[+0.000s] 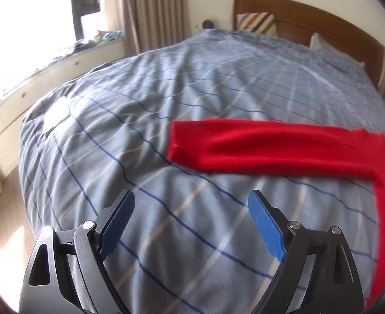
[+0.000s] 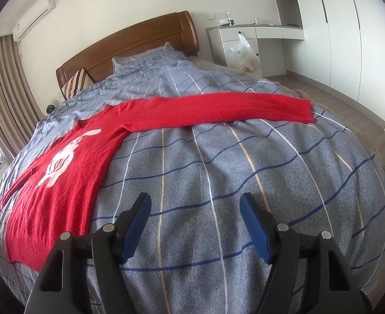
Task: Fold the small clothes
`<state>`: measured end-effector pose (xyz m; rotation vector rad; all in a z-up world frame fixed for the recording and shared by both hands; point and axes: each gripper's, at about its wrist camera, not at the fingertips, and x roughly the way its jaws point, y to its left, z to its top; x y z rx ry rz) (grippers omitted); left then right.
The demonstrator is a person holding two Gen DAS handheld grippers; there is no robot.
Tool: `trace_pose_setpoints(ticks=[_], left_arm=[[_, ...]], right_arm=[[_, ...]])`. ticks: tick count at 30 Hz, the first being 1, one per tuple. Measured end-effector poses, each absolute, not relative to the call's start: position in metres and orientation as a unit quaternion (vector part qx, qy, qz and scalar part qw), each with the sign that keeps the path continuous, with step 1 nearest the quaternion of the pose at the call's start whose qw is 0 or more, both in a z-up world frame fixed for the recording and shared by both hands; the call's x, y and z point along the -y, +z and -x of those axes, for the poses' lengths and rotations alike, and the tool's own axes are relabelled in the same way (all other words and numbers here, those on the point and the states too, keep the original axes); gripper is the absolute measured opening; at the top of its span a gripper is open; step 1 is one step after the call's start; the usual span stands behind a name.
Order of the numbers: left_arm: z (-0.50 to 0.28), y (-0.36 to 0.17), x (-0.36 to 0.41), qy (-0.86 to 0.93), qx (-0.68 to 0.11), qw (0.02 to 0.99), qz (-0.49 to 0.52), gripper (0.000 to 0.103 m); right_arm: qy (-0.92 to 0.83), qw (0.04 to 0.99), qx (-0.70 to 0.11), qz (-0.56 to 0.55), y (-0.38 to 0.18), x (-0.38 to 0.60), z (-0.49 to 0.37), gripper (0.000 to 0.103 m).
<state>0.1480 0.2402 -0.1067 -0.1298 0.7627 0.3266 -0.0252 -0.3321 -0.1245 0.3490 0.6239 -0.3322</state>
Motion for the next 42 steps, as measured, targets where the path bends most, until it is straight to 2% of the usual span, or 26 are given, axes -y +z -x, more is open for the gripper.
trace_pose_setpoints(ticks=[3, 9, 15, 19, 31, 42], left_arm=[[-0.120, -0.104, -0.195, 0.081, -0.376, 0.921, 0.061, 0.097], [-0.113, -0.143, -0.137, 0.040, -0.406, 0.913, 0.017, 0.098], [-0.109, -0.147, -0.134, 0.048, -0.393, 0.918, 0.013, 0.102], [-0.106, -0.149, -0.134, 0.047, -0.390, 0.920, 0.008, 0.102], [-0.104, -0.153, -0.131, 0.050, -0.391, 0.919, 0.006, 0.102], [-0.104, -0.153, -0.131, 0.051, -0.391, 0.919, 0.006, 0.102]], right_arm=[[-0.156, 0.927, -0.299, -0.165, -0.123, 0.331, 0.023, 0.071], [-0.158, 0.932, -0.288, -0.157, -0.123, 0.333, 0.003, 0.071], [-0.161, 0.918, -0.332, -0.142, -0.146, 0.329, -0.009, 0.073], [-0.165, 0.919, -0.339, -0.118, -0.153, 0.321, -0.013, 0.081], [-0.164, 0.921, -0.338, -0.101, -0.159, 0.316, -0.014, 0.088], [-0.164, 0.921, -0.339, -0.099, -0.159, 0.315, -0.014, 0.088]])
